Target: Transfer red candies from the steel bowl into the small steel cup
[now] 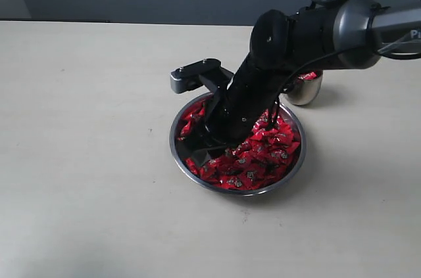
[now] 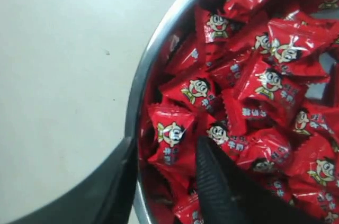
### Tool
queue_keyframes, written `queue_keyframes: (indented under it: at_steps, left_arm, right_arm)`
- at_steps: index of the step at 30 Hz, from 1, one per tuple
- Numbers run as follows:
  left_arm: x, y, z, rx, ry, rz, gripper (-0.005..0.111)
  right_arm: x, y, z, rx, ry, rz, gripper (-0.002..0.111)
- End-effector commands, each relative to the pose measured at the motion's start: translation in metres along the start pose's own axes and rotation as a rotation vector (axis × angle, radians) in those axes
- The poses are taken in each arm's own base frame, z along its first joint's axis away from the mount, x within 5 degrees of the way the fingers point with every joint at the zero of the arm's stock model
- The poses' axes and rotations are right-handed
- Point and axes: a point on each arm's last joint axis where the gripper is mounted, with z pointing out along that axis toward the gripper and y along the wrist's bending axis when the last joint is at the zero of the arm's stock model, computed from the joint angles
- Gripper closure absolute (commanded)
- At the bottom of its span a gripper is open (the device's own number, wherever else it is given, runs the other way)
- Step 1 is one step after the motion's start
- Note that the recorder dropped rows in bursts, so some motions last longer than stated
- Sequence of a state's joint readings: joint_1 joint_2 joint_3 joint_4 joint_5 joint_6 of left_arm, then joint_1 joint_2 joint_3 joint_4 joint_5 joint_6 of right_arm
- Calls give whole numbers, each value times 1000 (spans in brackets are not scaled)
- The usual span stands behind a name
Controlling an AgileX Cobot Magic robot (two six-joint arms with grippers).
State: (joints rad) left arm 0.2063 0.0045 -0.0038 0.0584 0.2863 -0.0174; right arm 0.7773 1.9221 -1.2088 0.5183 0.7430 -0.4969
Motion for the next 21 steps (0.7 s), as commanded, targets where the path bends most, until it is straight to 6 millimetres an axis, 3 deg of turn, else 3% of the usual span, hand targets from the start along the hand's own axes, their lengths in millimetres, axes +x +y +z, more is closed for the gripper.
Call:
queue_keyframes:
  at_steps: [1, 7, 21]
  left_arm:
    - [1, 0, 0, 8, -3, 5, 106]
    - [1, 0, 0, 8, -3, 5, 106]
    - [1, 0, 0, 8, -3, 5, 106]
  right_arm:
    - [0, -4, 11, 10, 17, -1, 71]
    - [1, -7, 20, 8, 28, 16, 71]
    - [-2, -9, 20, 24, -7, 19, 71]
